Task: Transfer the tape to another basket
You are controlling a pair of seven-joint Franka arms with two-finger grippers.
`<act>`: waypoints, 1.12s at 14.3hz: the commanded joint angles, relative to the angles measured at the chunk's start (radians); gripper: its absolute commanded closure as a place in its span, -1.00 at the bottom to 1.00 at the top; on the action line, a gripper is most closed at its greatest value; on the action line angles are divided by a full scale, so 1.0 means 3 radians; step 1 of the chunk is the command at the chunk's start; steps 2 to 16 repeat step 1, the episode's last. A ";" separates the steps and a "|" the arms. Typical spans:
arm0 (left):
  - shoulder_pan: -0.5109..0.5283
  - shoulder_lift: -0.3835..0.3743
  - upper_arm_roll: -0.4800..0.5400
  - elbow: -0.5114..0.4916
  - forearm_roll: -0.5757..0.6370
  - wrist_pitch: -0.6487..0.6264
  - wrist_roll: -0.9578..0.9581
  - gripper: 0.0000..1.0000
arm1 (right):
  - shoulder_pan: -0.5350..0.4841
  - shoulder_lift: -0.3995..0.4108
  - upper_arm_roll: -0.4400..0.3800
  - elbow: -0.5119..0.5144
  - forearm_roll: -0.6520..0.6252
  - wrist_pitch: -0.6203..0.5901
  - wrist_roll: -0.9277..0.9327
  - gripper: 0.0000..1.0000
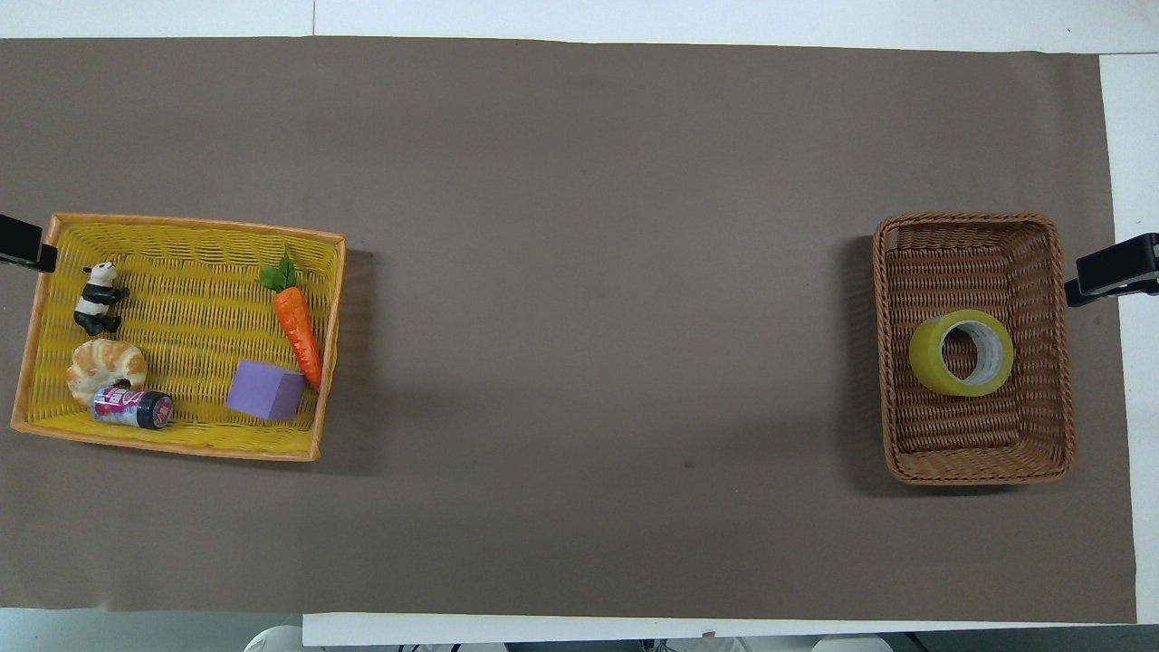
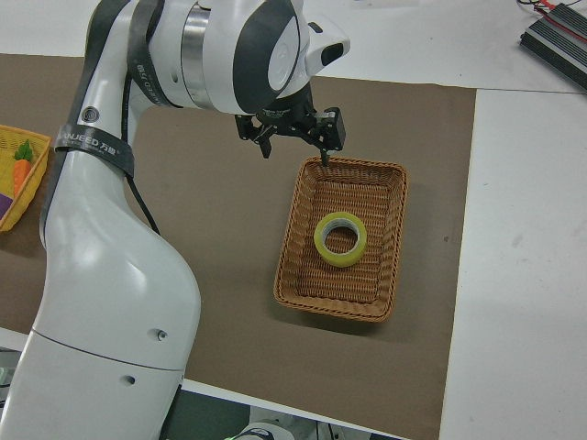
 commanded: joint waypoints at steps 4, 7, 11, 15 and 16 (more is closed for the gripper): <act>0.0023 -0.0083 0.0008 -0.0079 -0.0019 -0.0033 -0.0044 -1.00 | 0.0014 -0.0008 -0.0046 0.0025 -0.0056 0.0024 0.0044 -1.00; 0.0023 -0.0083 0.0008 -0.0079 -0.0019 -0.0033 -0.0044 -1.00 | 0.0014 -0.0008 -0.0046 0.0025 -0.0056 0.0024 0.0044 -1.00; 0.0023 -0.0083 0.0008 -0.0079 -0.0019 -0.0033 -0.0044 -1.00 | 0.0014 -0.0008 -0.0046 0.0025 -0.0056 0.0024 0.0044 -1.00; 0.0023 -0.0083 0.0008 -0.0079 -0.0019 -0.0033 -0.0044 -1.00 | 0.0014 -0.0008 -0.0046 0.0025 -0.0056 0.0024 0.0044 -1.00; 0.0023 -0.0083 0.0008 -0.0079 -0.0019 -0.0033 -0.0044 -1.00 | 0.0014 -0.0008 -0.0046 0.0025 -0.0056 0.0024 0.0044 -1.00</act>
